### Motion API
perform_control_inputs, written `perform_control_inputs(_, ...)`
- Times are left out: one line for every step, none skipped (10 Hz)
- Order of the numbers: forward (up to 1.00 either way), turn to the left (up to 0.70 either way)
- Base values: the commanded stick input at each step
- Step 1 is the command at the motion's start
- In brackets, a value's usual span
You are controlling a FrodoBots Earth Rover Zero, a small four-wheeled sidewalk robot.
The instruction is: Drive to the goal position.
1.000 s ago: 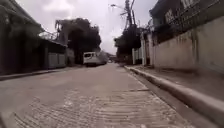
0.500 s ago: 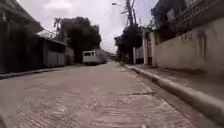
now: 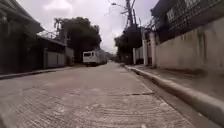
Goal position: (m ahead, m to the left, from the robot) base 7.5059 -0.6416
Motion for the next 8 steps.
perform_control_inputs(1.0, 0.0)
perform_control_inputs(1.0, 0.0)
perform_control_inputs(1.0, 0.0)
perform_control_inputs(1.0, 0.0)
perform_control_inputs(1.0, 0.0)
perform_control_inputs(1.0, 0.0)
perform_control_inputs(1.0, 0.0)
perform_control_inputs(1.0, 0.0)
